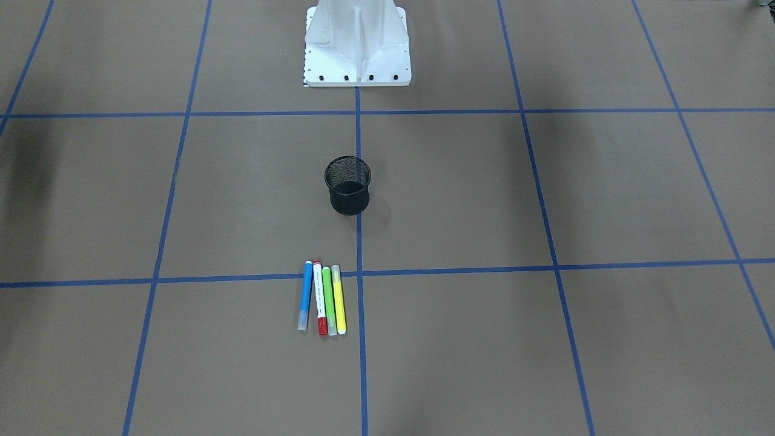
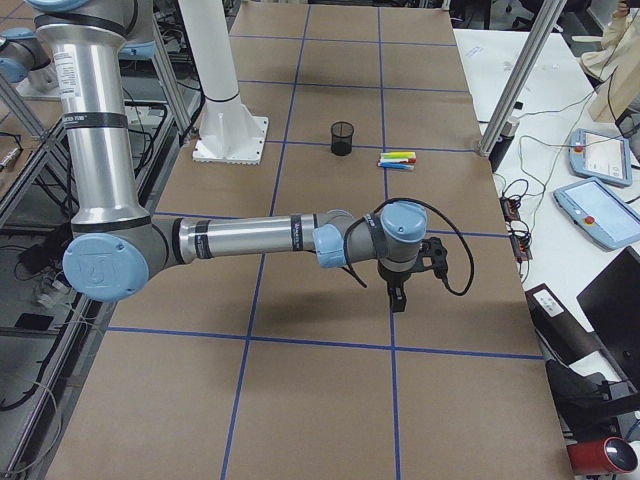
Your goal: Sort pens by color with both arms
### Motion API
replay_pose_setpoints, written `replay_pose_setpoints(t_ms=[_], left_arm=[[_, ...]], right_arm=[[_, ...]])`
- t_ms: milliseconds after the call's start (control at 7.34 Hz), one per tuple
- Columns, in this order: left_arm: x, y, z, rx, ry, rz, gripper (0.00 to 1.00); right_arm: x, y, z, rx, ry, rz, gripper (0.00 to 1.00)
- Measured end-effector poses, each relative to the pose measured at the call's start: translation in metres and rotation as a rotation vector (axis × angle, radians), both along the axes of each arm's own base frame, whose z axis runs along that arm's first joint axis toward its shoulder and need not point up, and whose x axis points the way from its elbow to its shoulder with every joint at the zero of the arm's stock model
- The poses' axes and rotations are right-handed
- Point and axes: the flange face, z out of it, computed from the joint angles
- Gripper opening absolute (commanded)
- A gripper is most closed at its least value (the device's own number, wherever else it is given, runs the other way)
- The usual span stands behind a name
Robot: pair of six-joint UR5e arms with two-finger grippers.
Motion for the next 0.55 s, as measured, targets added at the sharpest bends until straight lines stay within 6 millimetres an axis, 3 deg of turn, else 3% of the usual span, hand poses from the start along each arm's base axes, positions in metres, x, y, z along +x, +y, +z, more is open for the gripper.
replay_pose_setpoints(t_ms=[545], left_arm=[[-0.010, 0.033, -0.003, -0.005, 0.006, -0.023, 1.00]], right_arm=[[0.008, 0.019, -0.003, -0.013, 0.013, 0.019, 0.99]])
